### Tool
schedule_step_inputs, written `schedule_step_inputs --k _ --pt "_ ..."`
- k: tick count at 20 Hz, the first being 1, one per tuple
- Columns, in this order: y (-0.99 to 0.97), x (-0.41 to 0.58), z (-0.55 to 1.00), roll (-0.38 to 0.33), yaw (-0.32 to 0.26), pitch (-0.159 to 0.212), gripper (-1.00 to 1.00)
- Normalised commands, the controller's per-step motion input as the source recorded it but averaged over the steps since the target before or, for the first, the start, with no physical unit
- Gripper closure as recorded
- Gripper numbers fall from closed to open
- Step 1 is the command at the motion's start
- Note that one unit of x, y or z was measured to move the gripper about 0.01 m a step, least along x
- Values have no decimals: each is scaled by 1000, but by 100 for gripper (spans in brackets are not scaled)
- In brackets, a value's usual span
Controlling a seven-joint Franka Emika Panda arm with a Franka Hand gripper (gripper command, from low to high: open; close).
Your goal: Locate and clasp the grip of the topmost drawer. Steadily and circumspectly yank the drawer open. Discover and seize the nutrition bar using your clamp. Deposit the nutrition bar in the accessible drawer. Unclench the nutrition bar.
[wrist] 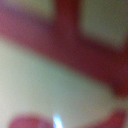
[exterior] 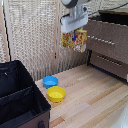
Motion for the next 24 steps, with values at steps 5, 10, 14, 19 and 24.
schedule_step_inputs --k 5,10,14,19,24 --pt "-318 3 946 6 -213 106 100" --pt "-372 61 850 3 -126 150 100" --pt "-421 96 841 3 -114 153 100" --pt "-468 201 951 0 -124 115 100" --pt "-367 331 1000 11 -112 64 100"
